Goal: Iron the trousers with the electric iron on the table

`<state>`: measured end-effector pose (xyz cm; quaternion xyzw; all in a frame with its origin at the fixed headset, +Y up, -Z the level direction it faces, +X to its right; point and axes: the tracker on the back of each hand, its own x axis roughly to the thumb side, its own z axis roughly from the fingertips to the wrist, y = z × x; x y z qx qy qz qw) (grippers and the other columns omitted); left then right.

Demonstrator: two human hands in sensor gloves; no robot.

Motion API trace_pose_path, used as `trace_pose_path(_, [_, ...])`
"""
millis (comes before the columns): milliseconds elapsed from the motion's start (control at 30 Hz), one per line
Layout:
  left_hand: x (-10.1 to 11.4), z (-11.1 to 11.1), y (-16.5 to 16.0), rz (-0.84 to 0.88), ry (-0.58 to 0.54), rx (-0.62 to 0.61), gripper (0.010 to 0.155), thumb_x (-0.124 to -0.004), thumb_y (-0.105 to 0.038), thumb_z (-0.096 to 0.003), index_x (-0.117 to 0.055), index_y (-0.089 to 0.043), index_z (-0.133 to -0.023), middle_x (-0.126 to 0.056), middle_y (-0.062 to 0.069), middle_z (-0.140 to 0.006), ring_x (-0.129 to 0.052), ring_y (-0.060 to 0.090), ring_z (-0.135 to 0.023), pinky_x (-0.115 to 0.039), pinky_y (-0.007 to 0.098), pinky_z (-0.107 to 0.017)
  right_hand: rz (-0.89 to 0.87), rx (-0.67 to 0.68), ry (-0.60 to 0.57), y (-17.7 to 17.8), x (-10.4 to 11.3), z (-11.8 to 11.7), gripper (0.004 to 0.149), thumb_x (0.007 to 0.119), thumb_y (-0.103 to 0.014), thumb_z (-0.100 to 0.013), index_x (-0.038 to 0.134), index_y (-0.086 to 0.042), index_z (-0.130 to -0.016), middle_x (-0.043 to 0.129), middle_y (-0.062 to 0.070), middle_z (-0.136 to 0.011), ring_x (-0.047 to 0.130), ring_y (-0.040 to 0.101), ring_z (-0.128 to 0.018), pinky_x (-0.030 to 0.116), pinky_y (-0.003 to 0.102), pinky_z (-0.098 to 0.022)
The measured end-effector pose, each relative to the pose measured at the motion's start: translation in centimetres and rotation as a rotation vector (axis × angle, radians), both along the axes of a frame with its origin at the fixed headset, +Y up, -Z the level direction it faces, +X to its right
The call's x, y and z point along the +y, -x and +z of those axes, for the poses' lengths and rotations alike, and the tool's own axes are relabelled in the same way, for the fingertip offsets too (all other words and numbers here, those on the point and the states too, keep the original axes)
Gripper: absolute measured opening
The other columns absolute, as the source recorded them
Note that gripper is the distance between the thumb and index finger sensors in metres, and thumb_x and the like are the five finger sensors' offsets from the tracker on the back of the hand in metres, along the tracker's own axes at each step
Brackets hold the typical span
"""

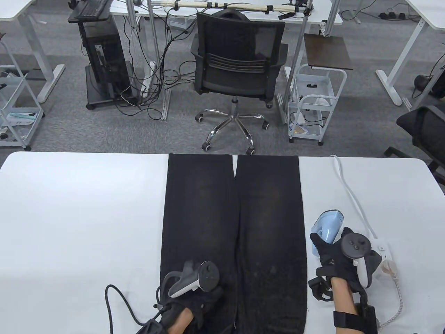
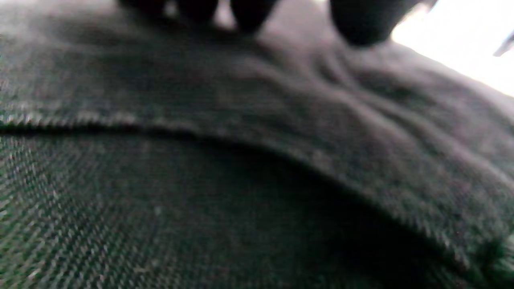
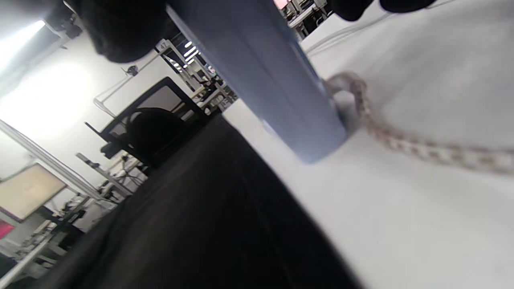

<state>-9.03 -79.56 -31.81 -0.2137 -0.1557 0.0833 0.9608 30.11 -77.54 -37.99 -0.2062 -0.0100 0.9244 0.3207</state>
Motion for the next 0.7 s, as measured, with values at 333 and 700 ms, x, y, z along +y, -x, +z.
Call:
trace_pose_path(333, [-0.3,0.0,-0.3,-0.020,0.029,-0.026,0.082,-0.071,-0.053,-0.0608,-0.041,-0.001,-0.116,-0.028,0.035,-0.117,-0.031,0.067,-0.102,-0.041,0.077,-0.069,-0.003,-0.035,-0.112,-0.2,-2.7,0.1,0.059,0.064,-0.052,-0.063,0.037,-0.014,-0.098,0.055,0.009,-0.105,0.070,0.036,-0.098,0.069,0.059,-0.068])
trace_pose_path(700, [0.4,0.6,-1.4,0.013,-0.090,-0.045,0.081,-0.071,-0.054,-0.0597,-0.042,-0.003,-0.116,-0.037,0.034,-0.117,-0.041,0.065,-0.103,-0.043,0.077,-0.068,-0.103,0.056,-0.290,-0.4,-1.5,1.3,0.053,0.066,-0.038,-0.062,0.034,-0.014,-0.095,0.063,0.001,-0.090,0.078,0.020,-0.081,0.070,0.058,-0.067])
